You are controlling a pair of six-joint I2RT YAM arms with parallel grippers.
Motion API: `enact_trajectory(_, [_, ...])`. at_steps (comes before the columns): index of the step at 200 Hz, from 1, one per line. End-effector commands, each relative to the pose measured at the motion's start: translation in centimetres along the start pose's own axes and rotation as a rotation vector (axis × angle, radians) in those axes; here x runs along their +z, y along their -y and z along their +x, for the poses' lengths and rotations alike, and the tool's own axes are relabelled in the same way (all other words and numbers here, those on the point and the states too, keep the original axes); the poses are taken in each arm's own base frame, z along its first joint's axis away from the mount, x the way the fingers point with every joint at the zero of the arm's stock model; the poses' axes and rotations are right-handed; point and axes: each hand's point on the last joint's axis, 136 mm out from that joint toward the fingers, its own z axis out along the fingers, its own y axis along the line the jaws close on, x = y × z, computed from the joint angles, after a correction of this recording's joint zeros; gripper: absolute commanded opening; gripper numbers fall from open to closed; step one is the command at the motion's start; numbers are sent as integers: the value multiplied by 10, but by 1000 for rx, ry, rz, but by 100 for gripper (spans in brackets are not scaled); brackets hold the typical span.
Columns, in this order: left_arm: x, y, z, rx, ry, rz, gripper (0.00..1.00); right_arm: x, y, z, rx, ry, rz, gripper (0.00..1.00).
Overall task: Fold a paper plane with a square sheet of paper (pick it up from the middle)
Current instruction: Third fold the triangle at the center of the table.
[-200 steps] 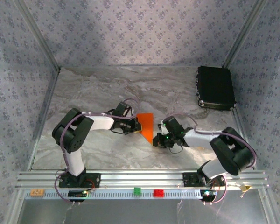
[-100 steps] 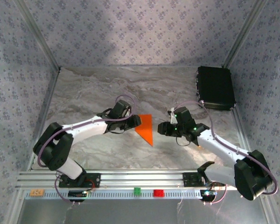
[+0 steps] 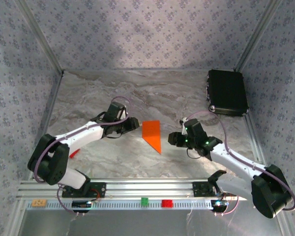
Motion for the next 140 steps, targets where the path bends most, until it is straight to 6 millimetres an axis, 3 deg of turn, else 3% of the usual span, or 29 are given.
enact_trajectory(1, [-4, 10, 2, 47, -40, 62, 47, 3, -5, -9, 48, 18, 13, 42])
enact_trajectory(37, [3, 6, 11, 7, -91, 105, 48, 19, -20, -8, 12, -62, -18, 35])
enact_trajectory(84, [9, 3, 19, -30, -162, 146, 50, 52, -37, -7, 8, -106, -47, 35])
enact_trajectory(140, [7, 0, 32, -33, -230, 144, 52, 84, -32, -5, 51, -150, 1, 32])
